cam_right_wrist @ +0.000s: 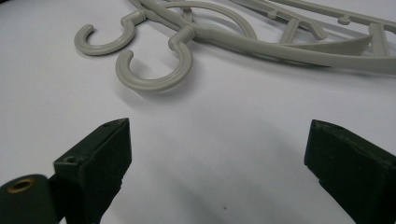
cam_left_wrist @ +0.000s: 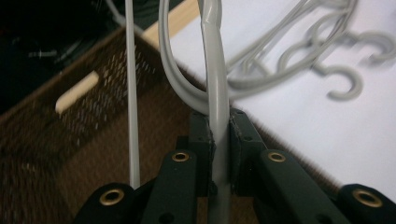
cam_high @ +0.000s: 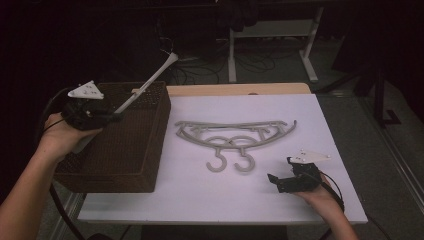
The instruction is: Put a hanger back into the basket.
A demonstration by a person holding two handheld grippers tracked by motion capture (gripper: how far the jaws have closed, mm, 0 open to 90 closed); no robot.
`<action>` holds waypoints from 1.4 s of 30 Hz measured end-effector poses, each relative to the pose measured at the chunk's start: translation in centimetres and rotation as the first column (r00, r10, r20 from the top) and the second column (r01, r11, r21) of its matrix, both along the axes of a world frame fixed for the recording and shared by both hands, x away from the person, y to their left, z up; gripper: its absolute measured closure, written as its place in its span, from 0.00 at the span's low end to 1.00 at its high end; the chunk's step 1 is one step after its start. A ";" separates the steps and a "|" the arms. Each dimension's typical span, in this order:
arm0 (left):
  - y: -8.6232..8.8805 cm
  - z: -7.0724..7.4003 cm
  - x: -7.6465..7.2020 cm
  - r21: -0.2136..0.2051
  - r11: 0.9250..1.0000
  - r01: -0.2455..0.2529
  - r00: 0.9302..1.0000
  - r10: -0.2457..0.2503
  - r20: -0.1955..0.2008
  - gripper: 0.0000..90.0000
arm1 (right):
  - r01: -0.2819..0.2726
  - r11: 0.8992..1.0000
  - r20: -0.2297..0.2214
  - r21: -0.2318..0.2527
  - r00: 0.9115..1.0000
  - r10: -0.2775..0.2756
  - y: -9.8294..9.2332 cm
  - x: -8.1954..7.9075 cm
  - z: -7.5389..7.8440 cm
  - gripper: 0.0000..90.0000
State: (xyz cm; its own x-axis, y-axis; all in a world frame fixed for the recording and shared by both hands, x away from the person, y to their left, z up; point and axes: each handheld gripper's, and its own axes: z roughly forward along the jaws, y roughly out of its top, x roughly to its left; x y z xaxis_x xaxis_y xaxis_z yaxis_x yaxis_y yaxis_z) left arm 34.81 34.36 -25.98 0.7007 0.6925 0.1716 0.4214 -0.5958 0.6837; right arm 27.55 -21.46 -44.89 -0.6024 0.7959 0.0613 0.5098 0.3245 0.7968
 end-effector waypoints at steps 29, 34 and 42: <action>4.6 -8.2 -0.1 0.035 0.997 -0.068 0.982 0.074 -0.174 0.90 | 0.017 1.000 0.012 -0.006 1.000 -0.017 0.2 0.8 0.1 0.08; 4.4 -9.6 0.8 0.071 0.995 -0.064 0.972 0.078 -0.223 0.90 | 0.009 1.000 0.014 -0.013 1.000 -0.009 0.2 0.9 0.0 0.08; 4.8 -9.5 1.1 0.051 0.995 -0.081 0.971 0.090 -0.221 0.77 | 0.009 1.000 0.016 -0.013 1.000 -0.009 0.1 0.8 0.1 0.09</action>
